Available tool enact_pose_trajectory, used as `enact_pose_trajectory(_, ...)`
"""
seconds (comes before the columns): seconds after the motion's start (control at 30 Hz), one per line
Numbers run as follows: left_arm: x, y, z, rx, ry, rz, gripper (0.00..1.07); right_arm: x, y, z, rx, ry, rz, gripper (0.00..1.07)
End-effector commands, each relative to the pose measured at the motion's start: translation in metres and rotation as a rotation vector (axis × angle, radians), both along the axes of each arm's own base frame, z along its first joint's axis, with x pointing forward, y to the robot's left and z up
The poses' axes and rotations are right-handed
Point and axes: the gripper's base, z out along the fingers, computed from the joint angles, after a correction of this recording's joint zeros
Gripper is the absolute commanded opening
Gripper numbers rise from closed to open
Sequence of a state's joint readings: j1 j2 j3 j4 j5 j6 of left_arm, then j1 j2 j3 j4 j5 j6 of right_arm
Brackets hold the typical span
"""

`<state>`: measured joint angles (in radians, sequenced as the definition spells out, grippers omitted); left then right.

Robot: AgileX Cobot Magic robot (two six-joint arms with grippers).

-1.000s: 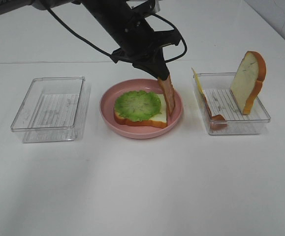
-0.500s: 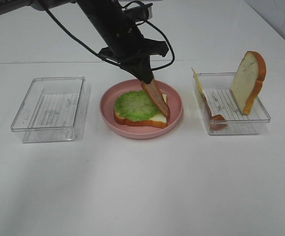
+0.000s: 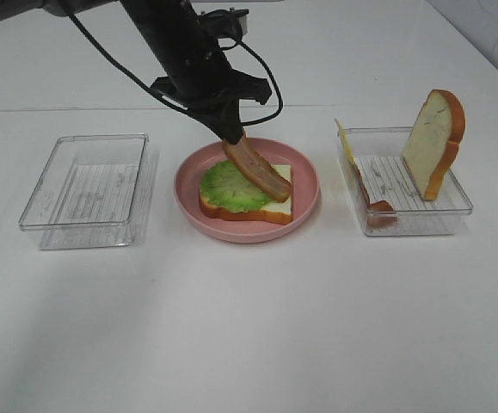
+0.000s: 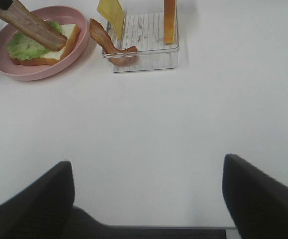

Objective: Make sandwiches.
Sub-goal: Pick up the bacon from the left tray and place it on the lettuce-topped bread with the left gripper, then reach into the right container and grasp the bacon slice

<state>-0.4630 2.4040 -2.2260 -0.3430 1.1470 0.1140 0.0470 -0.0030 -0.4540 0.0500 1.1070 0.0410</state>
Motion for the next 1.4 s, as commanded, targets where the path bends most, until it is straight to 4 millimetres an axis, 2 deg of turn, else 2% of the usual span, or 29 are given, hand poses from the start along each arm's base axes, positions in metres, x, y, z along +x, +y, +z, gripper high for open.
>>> enact_pose_trajectory(0.03, 0.002, 0.000, -0.005, 0.010, -0.006, -0.002, 0.00, -0.002, 0.000, -0.001, -0.007, -0.027, 0.002, 0.79)
enact_pose_trajectory(0.37, 0.006, 0.004, -0.020, 0.069, -0.010, -0.001, 0.00, -0.002, 0.000, -0.001, -0.007, -0.027, 0.002, 0.79)
enact_pose_trajectory(0.67, 0.008, 0.006, -0.022, 0.095, -0.013, 0.021, 0.00, -0.002, 0.000, -0.001, -0.007, -0.027, 0.002, 0.79)
enact_pose_trajectory(0.83, 0.008, 0.006, -0.022, 0.090, -0.006, 0.042, 0.09, -0.002, 0.000, -0.001, -0.007, -0.027, 0.002, 0.79)
enact_pose_trajectory(0.87, 0.008, 0.006, -0.022, 0.087, -0.006, 0.047, 0.20, -0.002, 0.000, -0.001, -0.007, -0.027, 0.002, 0.79)
enact_pose_trajectory(0.9, 0.008, 0.006, -0.022, 0.086, -0.007, 0.050, 0.38, -0.002, 0.000, -0.001, -0.007, -0.027, 0.002, 0.79)
enact_pose_trajectory(0.93, 0.008, 0.006, -0.022, 0.086, -0.007, 0.050, 0.38, -0.002, 0.000, -0.001, -0.007, -0.027, 0.002, 0.79)
enact_pose_trajectory(0.97, 0.008, 0.006, -0.022, 0.086, -0.006, 0.055, 0.49, -0.002, 0.000, -0.001, -0.007, -0.027, 0.002, 0.79)
enact_pose_trajectory(1.0, 0.008, 0.006, -0.022, 0.086, -0.006, 0.055, 0.49, -0.002, 0.000, -0.001, -0.007, -0.027, 0.002, 0.79)
enact_pose_trajectory(1.07, 0.008, 0.007, -0.016, 0.100, 0.002, 0.084, 0.91, -0.002, 0.000, -0.001, -0.007, -0.027, 0.002, 0.79)
enact_pose_trajectory(1.1, 0.008, 0.007, -0.016, 0.100, 0.002, 0.084, 0.91, -0.002, 0.000, -0.001, -0.007, -0.027, 0.002, 0.79)
enact_pose_trajectory(1.13, 0.008, 0.008, -0.012, 0.107, 0.001, 0.078, 1.00, -0.002, 0.000, -0.001, -0.007, -0.027, 0.002, 0.79)
enact_pose_trajectory(1.17, 0.007, 0.008, 0.000, 0.111, 0.000, 0.066, 1.02, -0.002, 0.000, -0.001, -0.007, -0.027, 0.002, 0.79)
enact_pose_trajectory(1.27, 0.006, 0.008, 0.006, 0.116, 0.011, 0.062, 1.02, -0.002, 0.000, -0.001, -0.007, -0.027, 0.002, 0.79)
enact_pose_trajectory(1.33, 0.005, 0.009, 0.033, 0.100, -0.019, 0.074, 1.02, -0.002, 0.000, -0.001, -0.007, -0.027, 0.002, 0.79)
enact_pose_trajectory(1.37, 0.005, 0.009, 0.033, 0.100, -0.019, 0.074, 1.02, -0.002, 0.000, -0.001, -0.007, -0.027, 0.002, 0.79)
enact_pose_trajectory(1.4, 0.004, 0.011, 0.043, 0.103, -0.050, 0.072, 1.02, -0.002, 0.000, -0.001, -0.007, -0.027, 0.002, 0.79)
